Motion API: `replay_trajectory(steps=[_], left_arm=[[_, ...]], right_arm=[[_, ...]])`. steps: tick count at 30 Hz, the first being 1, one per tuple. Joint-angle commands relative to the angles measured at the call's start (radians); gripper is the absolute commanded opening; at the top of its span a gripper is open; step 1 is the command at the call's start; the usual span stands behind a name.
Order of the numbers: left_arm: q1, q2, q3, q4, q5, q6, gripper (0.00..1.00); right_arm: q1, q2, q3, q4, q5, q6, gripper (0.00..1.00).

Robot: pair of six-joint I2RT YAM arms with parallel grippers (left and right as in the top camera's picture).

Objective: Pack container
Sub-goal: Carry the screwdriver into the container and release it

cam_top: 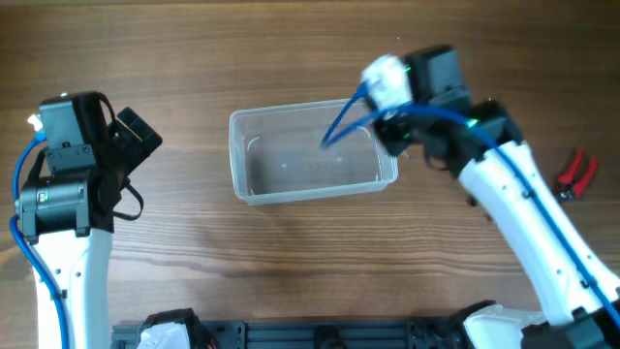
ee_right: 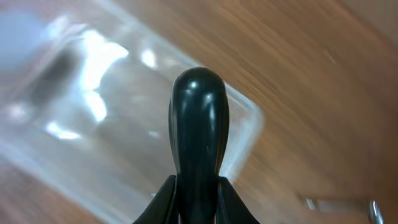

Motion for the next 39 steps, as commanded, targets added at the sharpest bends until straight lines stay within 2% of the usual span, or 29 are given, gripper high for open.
replay_trajectory(steps=[1, 3, 6, 22, 25, 28, 33, 39], left_arm=[[0.005, 0.002, 0.0, 0.002, -0.002, -0.014, 1.0], [0.005, 0.002, 0.0, 0.002, -0.002, -0.014, 1.0], [0.005, 0.002, 0.0, 0.002, -0.002, -0.014, 1.0], [0.005, 0.002, 0.0, 0.002, -0.002, -0.014, 1.0], [0.005, 0.002, 0.0, 0.002, -0.002, -0.014, 1.0], [0.005, 0.002, 0.0, 0.002, -0.002, -0.014, 1.0], [0.005, 0.002, 0.0, 0.002, -0.002, -0.014, 1.0], [0.005, 0.002, 0.0, 0.002, -0.002, -0.014, 1.0]], right_arm=[[0.098, 0.042, 0.009, -0.002, -0.034, -0.191, 0.04], [0.138, 0.08, 0.009, 0.013, -0.063, -0.242, 0.04], [0.159, 0.112, 0.009, 0.025, -0.063, -0.241, 0.04], [0.161, 0.129, 0.009, 0.047, -0.064, -0.261, 0.04], [0.161, 0.156, 0.009, 0.055, -0.096, -0.328, 0.04], [0.161, 0.206, 0.009, 0.09, -0.108, -0.359, 0.04], [0.161, 0.359, 0.009, 0.117, -0.202, -0.539, 0.04], [0.161, 0.512, 0.009, 0.151, -0.224, -0.549, 0.04]])
